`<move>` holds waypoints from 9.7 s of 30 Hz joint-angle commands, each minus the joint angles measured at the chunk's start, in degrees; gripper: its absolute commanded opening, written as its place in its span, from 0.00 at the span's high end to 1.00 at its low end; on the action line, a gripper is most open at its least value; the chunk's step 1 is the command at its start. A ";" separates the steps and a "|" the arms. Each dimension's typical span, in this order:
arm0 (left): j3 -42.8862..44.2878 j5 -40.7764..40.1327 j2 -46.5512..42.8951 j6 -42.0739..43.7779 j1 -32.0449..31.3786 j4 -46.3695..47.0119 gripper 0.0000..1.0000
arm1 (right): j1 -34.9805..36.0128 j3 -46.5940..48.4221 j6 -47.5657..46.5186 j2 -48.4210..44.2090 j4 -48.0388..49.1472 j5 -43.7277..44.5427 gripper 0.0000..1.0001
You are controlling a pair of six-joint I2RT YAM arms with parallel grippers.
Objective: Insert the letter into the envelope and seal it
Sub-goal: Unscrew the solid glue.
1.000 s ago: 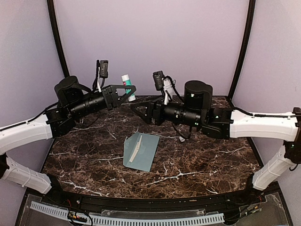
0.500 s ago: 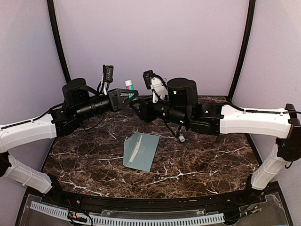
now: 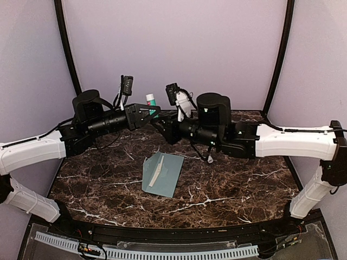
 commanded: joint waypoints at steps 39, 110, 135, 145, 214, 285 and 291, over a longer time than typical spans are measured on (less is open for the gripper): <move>2.26 1.22 -3.75 5.02 3.87 -4.41 1.00 | -1.15 -0.36 3.13 -1.82 -2.27 -0.09 0.43; 2.06 11.92 -8.06 6.97 3.41 -1.70 1.00 | -5.80 -9.33 3.27 -9.41 8.91 -21.60 0.36; 4.57 2.37 -1.50 2.55 3.43 -9.57 1.00 | -0.19 8.10 0.57 5.91 -3.42 -1.39 0.60; 4.52 4.85 -1.56 2.72 3.43 -9.29 1.00 | -0.44 5.62 0.83 4.17 0.76 -4.43 0.92; 0.60 9.54 -5.09 1.07 7.03 -9.67 1.00 | -2.61 11.78 3.45 9.82 -1.86 -15.73 0.63; -3.80 21.19 -3.95 -2.62 8.60 3.33 1.00 | 0.82 9.60 -2.49 6.02 -4.53 -3.95 0.50; -3.63 22.24 -3.77 -2.40 8.61 3.23 1.00 | 0.82 9.18 -2.65 5.45 -2.99 -4.63 0.67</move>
